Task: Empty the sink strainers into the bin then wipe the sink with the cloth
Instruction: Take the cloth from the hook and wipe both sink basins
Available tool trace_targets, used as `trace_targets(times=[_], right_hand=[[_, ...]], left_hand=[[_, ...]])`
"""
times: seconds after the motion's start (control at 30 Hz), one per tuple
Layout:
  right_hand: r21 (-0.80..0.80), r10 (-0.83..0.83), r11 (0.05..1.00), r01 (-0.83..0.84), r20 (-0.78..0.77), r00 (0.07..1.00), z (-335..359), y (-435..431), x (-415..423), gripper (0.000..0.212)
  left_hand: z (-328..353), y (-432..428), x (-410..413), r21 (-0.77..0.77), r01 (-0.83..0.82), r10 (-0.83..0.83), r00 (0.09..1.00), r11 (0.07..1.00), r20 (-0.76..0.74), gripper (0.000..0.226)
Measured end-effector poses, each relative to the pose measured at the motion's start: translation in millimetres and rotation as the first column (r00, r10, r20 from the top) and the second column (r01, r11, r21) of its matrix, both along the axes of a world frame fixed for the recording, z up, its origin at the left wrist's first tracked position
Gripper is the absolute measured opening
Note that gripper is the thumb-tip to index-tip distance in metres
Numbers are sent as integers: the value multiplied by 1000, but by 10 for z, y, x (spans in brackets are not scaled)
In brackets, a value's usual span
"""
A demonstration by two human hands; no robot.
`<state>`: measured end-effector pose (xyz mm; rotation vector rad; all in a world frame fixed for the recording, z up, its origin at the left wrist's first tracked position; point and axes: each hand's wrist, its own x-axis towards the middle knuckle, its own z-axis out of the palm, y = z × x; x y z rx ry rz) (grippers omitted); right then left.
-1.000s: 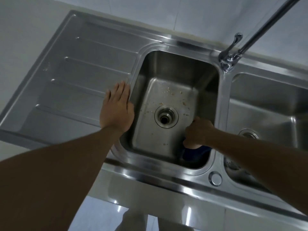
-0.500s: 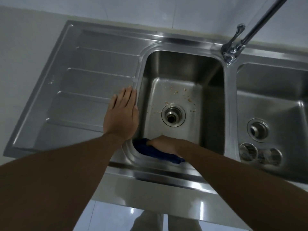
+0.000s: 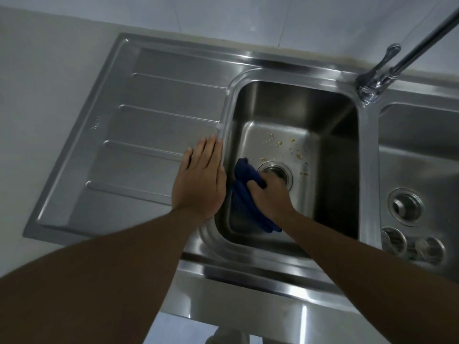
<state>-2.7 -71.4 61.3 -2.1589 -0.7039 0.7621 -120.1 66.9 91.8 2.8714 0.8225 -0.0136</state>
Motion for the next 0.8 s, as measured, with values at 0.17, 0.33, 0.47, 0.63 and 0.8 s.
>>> trace_targets(times=[0.17,0.33,0.47,0.63,0.8], right_hand=[[-368,557,794,-484,122,821,-513,-73,-59,61],[-519,685,681,-517,201,700,-913,-97,-183,96],[-489,706,683,-542,253,661,-1090,-62,-57,93],[-479,523,814,-327,360,773,-1102,354,581,77],[-517,584,768,-378,324,744,-1059,560,573,75]], left_hand=[[-3,-6,-4,8,-8,8,1000,1000,-1,60],[-23,5,9,14,-18,18,1000,1000,-2,60],[-20,-2,17,-15,-30,30,999,999,14,59],[-14,-7,10,-34,-48,49,999,998,15,59],[-13,-10,7,-23,-51,51,999,998,18,58]])
